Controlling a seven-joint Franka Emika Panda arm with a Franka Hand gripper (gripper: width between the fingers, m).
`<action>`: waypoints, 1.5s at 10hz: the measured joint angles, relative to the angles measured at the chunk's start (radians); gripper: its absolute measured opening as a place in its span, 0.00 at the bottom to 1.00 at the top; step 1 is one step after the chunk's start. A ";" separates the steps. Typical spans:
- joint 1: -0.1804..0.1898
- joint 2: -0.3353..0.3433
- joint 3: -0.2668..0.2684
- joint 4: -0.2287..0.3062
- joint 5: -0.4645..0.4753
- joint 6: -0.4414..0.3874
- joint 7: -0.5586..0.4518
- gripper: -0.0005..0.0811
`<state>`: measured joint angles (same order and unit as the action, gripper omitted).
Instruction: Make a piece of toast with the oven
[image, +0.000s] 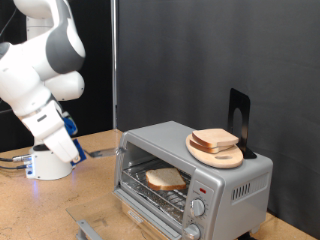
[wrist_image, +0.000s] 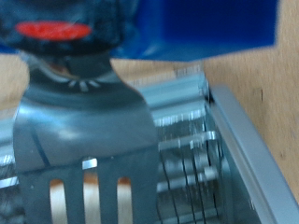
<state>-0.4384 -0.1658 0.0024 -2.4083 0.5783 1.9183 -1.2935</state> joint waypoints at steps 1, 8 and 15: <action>0.000 -0.017 -0.011 0.024 0.031 -0.054 0.003 0.46; 0.008 -0.074 -0.012 0.065 0.168 -0.215 0.113 0.46; 0.065 -0.269 0.142 -0.049 0.344 -0.167 0.302 0.46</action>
<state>-0.3730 -0.4344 0.1442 -2.4575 0.9219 1.7509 -0.9915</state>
